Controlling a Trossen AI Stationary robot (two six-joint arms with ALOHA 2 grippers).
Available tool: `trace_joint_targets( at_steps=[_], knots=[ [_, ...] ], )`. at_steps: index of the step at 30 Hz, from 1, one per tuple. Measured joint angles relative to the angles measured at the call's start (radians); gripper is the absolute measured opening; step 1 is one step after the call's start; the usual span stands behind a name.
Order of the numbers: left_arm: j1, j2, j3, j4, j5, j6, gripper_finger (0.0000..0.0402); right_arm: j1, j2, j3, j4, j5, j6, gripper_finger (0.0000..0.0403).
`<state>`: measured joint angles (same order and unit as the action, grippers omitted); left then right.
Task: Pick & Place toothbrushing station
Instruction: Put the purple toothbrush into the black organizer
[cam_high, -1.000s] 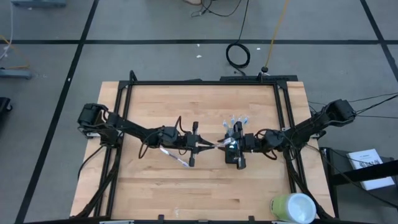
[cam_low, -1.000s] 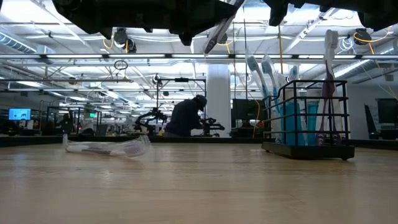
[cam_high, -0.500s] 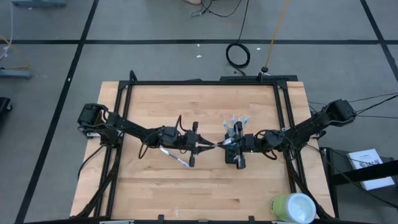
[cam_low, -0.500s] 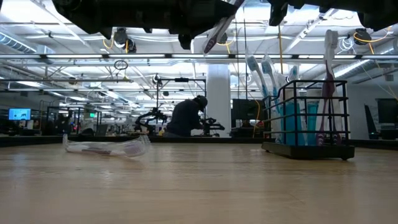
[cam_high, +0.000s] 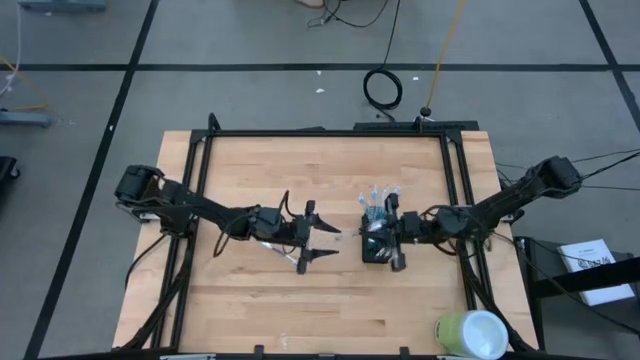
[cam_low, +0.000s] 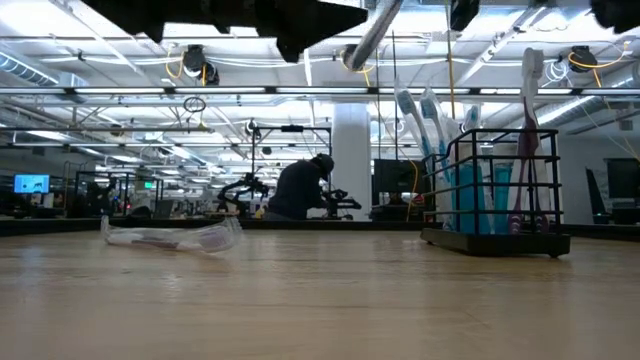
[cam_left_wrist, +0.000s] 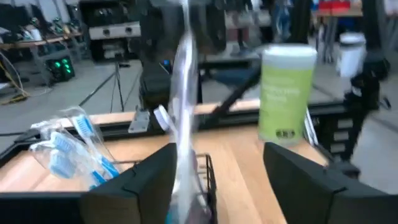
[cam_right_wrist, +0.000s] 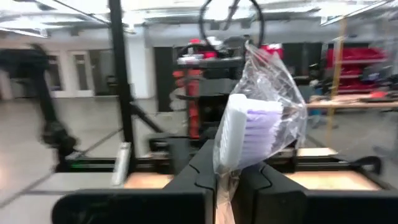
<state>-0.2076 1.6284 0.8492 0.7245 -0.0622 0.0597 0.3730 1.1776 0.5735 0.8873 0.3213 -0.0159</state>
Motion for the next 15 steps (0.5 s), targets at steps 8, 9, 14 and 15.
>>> trace_joint_targets(
  at_steps=[8,9,14,15],
  knots=[
    [0.02,-0.112,0.0,-0.326,-0.2,-0.01,0.0275,0.115,-0.222,0.0,-0.354,0.094,0.113,0.0008],
    [0.026,-0.111,0.0,-0.349,-0.215,-0.022,0.0275,0.126,-0.242,0.0,-0.4,0.118,0.133,0.0008],
    [0.055,-0.1,0.0,-0.405,-0.231,-0.081,0.0275,0.167,-0.297,0.0,-0.569,0.197,0.226,0.0008],
    [0.061,-0.097,0.0,-0.414,-0.231,-0.088,0.0276,0.17,-0.3,0.0,-0.591,0.202,0.244,0.0008]
  ],
)
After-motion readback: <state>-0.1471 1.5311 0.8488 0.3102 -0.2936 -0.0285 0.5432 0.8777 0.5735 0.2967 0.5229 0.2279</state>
